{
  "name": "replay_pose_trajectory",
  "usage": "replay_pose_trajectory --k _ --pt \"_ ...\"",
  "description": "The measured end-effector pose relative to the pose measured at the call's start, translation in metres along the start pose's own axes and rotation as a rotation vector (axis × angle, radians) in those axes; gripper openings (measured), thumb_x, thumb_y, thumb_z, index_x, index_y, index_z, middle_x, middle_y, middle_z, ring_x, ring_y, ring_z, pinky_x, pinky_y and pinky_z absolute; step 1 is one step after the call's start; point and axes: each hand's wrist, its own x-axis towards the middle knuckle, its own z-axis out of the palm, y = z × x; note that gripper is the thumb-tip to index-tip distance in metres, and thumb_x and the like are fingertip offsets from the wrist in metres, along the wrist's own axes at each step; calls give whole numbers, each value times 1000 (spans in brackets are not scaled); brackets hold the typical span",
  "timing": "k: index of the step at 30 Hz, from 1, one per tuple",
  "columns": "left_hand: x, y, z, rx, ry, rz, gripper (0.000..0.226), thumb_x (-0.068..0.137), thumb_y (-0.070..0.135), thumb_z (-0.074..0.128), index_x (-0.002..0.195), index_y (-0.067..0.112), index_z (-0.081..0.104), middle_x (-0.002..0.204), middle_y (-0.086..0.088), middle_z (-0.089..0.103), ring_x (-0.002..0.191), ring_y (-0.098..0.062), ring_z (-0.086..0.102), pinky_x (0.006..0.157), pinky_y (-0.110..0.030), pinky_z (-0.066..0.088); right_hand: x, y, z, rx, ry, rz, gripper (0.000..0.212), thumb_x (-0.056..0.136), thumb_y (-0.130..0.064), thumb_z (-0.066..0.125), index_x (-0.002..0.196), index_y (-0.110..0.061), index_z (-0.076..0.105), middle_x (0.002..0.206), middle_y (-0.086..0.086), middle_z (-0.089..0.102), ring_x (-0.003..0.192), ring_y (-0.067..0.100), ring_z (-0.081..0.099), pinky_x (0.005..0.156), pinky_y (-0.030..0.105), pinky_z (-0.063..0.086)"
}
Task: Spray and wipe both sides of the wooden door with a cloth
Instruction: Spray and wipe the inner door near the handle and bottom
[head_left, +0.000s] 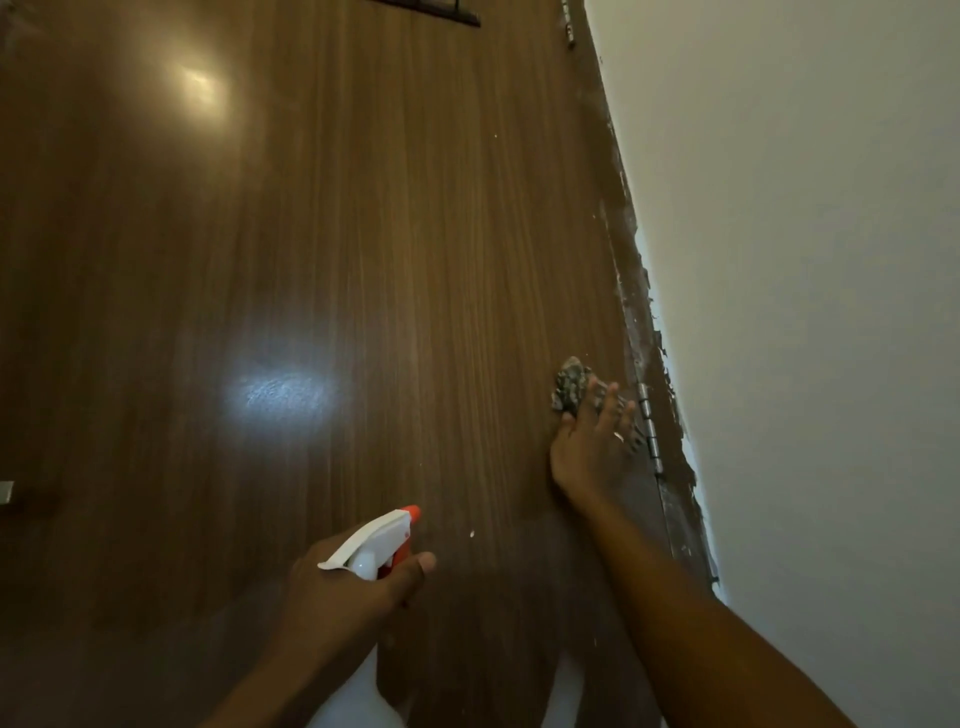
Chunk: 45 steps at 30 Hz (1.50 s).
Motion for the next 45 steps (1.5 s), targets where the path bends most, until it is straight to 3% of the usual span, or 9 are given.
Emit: replay_pose_trajectory --k 4,7,15,20,24,31,36,42,45 --pt "0 1 7 -75 54 20 56 70 19 79 118 6 54 103 -15 61 96 -32 58 93 -45 47 -15 -17 1 -27 -41 -382 65 105 -36 31 159 -30 -5 166 -1 -12 151 22 -18 120 49 -5" --pt "-4 -1 9 -135 50 23 74 52 44 85 111 7 58 90 -10 62 87 -30 60 83 -44 51 -53 30 9 -55 -63 -563 64 99 -32 31 159 -29 9 166 -1 1 154 22 -8 123 49 -2" --pt "-6 -13 0 -26 -15 57 49 77 24 74 119 4 58 92 -17 67 67 -24 63 60 -29 49 50 25 -16 -84 11 6 62 107 -40 23 159 -15 -1 166 11 -7 152 32 -13 122 54 -6" --pt "-14 -19 3 -5 -71 73 96 47 79 64 113 10 61 99 -13 69 74 -20 63 66 -28 54 12 43 -7 -54 -46 -291 62 106 -41 20 159 -18 -3 167 6 -4 153 24 -5 124 48 3" --pt "-19 -29 19 -29 -126 -65 74 71 49 66 129 7 51 121 -18 61 106 -36 60 95 -46 49 -58 127 -8 -16 -54 -256 62 102 -39 21 159 -20 4 166 8 11 153 27 9 123 53 15" --pt "-28 -38 61 -134 -103 -186 58 85 26 65 134 6 41 128 -18 53 108 -31 55 94 -39 46 -55 113 8 50 44 92 62 106 -27 36 160 -23 6 167 9 0 153 32 1 121 54 9" --pt "-40 -38 72 -78 -139 -124 52 86 26 65 130 11 42 94 6 51 79 -7 51 65 -14 43 -125 148 18 9 -50 -400 63 99 -20 40 156 -29 15 163 13 21 152 33 11 117 52 16" --pt "-44 -42 73 -38 -123 -100 44 85 28 66 121 22 41 91 13 45 82 -3 45 84 -22 38 -65 145 6 63 27 189 57 105 -31 37 157 -15 19 163 14 18 150 38 15 119 61 19" --pt "-41 -46 75 -5 -128 -121 58 86 33 63 135 14 38 108 6 46 93 -8 46 87 -21 40 -87 125 21 53 9 -134 55 104 -20 42 156 -14 26 164 16 16 152 35 6 120 58 15"
